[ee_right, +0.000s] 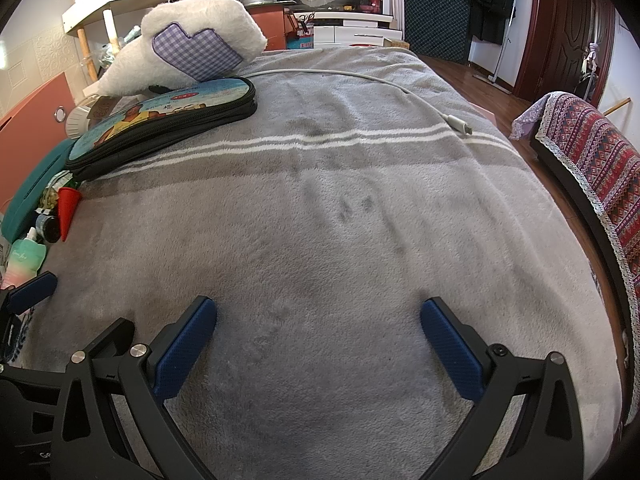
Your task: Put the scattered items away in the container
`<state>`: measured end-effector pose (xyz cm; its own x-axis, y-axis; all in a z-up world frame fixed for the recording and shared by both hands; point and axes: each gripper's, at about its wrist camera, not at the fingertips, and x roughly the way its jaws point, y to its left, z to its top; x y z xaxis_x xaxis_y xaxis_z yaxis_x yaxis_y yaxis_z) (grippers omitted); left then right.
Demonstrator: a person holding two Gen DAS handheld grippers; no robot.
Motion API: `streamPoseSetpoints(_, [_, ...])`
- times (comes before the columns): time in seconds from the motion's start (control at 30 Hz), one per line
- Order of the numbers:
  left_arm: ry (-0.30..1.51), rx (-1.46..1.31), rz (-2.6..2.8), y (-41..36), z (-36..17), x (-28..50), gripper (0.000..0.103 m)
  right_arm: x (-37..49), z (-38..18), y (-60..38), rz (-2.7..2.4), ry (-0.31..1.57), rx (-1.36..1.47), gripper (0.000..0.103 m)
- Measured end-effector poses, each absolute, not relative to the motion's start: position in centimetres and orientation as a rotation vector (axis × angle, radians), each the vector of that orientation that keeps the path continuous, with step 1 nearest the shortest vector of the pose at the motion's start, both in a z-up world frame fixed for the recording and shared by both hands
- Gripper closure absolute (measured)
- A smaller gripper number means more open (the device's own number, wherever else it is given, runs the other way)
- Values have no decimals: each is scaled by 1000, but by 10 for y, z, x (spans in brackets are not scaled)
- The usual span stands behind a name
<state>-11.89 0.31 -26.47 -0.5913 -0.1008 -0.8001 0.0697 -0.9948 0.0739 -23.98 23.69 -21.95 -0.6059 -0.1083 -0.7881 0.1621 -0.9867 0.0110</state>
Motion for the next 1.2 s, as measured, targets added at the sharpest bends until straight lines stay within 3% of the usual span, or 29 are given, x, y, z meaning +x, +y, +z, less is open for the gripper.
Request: streamPoseSetpoints(1.2, [-50,1369,-2717,1,-265,-117,0,-240,-220,237,-2686,92,1311,0])
